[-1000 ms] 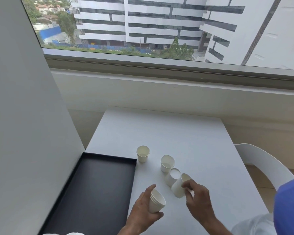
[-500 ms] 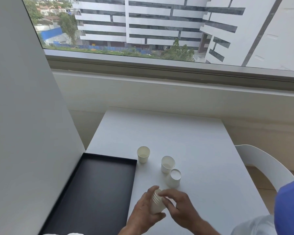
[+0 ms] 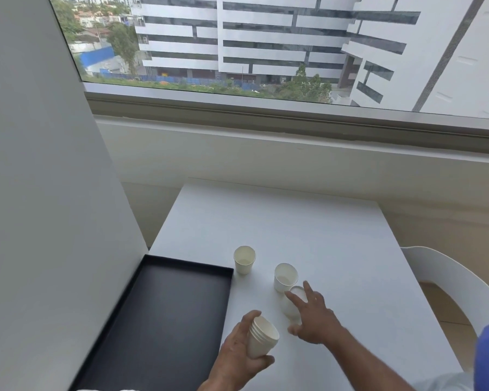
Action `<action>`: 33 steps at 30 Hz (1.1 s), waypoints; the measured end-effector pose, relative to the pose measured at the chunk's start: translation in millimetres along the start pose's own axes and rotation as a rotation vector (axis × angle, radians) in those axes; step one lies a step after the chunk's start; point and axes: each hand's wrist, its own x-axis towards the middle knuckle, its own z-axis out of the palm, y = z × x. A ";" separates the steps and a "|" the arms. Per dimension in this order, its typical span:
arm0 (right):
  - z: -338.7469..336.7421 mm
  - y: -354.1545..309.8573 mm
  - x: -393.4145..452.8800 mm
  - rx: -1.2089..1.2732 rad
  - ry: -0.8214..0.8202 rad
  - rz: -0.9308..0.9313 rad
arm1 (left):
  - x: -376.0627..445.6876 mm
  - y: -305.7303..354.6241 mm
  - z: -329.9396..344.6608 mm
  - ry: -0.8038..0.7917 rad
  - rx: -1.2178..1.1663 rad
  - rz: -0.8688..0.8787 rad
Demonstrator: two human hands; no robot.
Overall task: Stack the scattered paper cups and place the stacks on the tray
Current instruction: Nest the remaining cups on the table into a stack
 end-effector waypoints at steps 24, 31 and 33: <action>19.5 -31.5 -52.3 1.530 0.302 0.013 | 1.4 -3.0 7.6 0.017 -0.172 -0.059; 20.3 -47.0 -62.6 1.317 0.270 -0.108 | 6.4 4.3 3.1 0.061 -0.277 0.010; 17.6 -46.7 -64.6 1.207 0.305 -0.155 | 7.0 2.7 1.3 0.066 -0.266 0.042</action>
